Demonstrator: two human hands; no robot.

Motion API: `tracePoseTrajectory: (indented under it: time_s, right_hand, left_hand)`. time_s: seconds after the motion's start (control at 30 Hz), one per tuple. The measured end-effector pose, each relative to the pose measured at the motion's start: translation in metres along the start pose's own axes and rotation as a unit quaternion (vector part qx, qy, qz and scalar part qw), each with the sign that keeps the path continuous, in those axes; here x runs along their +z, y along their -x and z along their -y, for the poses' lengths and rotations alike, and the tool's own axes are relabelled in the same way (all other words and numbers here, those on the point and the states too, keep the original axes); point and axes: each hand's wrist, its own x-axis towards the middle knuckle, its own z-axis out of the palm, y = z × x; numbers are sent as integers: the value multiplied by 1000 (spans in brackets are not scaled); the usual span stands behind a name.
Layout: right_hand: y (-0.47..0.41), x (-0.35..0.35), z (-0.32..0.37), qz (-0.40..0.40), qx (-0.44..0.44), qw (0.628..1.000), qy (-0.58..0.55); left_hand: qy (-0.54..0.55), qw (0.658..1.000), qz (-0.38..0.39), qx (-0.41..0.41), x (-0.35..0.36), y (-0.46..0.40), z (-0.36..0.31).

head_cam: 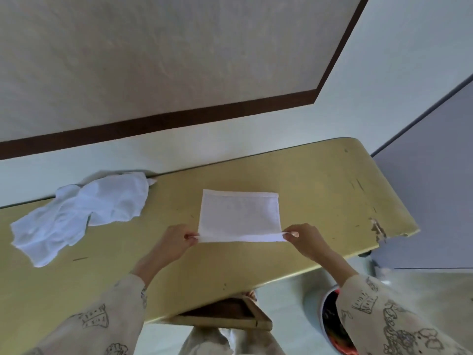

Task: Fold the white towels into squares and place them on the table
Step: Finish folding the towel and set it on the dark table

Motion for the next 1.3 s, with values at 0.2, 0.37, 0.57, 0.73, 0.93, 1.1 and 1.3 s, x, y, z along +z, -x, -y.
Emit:
tracePoseTrajectory:
  time_s: [0.2,0.37,0.57,0.73,0.93,1.1,1.3]
  right_hand:
    - [-23,18,-15,-25,45,996,-75]
    - [-63,21,-15,-64,84,947,-302]
    - [-105,32,-22,-92,88,913,-387]
    - [-126,43,-31,-123,84,926,-347]
    - [-137,48,-30,-153,87,942,-284]
    - [-138,47,-29,-156,85,952,-250]
    - [-138,44,-30,-136,81,964,-213]
  left_hand:
    - [114,991,-33,-68,12,-17,14]
    - [221,968,-70,-101,11,-59,9]
    - [231,961,-100,-115,21,-111,22]
    - [225,961,-116,-116,28,-134,30]
    - [206,963,-129,-116,31,-140,32]
    - [196,967,-127,-105,33,-143,34]
    - [135,983,-95,-81,31,-140,31]
